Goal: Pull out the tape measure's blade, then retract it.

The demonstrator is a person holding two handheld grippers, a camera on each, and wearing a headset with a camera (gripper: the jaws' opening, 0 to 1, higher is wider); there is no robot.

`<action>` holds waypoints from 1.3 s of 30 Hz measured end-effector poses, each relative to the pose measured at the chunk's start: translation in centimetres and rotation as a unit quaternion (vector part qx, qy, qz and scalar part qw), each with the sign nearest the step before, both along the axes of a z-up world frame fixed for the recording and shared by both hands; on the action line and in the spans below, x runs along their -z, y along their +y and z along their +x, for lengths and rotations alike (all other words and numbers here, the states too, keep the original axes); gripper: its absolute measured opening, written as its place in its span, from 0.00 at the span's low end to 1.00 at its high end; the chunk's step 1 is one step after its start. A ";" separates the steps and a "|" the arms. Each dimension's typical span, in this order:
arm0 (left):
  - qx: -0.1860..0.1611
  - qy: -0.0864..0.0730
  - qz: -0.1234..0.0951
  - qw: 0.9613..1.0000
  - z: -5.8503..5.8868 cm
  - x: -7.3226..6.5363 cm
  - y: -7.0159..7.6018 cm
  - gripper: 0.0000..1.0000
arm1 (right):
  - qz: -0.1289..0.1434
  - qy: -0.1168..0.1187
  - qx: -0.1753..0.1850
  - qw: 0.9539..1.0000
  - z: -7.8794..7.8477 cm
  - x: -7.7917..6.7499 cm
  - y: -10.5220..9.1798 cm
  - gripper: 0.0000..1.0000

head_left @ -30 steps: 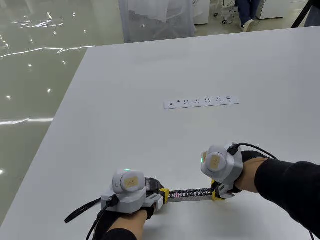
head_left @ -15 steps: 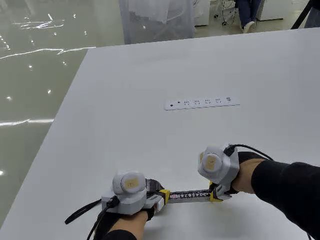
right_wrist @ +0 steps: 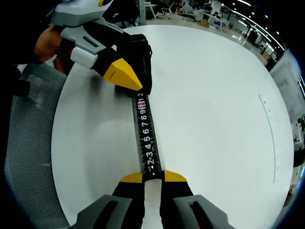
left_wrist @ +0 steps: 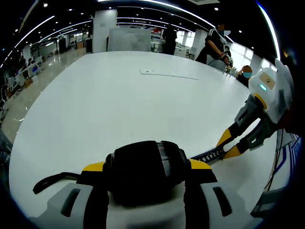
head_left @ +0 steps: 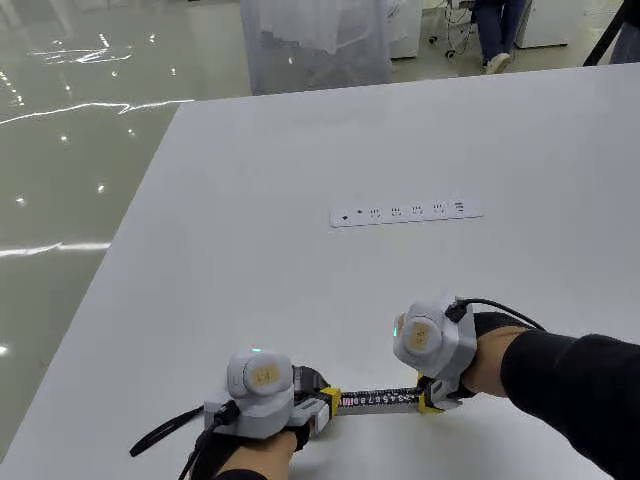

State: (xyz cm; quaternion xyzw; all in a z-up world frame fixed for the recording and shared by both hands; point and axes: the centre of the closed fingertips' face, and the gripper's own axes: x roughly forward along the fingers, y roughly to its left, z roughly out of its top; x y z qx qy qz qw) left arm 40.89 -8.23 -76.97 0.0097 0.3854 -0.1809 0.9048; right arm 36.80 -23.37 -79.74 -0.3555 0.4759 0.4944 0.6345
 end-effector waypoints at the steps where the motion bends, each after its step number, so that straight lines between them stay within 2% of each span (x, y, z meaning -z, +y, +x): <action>1: 0.000 0.000 0.000 1.000 0.0 0.0 0.0 0.59 | 0.000 0.000 0.001 1.000 0.0 0.0 0.0 0.06; 3: 0.000 0.000 0.000 1.000 0.0 0.0 0.0 0.59 | 0.001 0.003 0.016 1.000 0.0 0.0 0.1 0.06; 8: 0.000 0.001 0.000 1.000 0.0 0.0 0.0 0.59 | -0.005 0.002 0.003 1.000 0.0 0.0 0.3 0.06; 39: -0.001 0.000 -0.001 1.000 -0.1 0.0 0.0 0.59 | -0.004 0.005 -0.002 1.000 0.0 0.0 1.3 0.05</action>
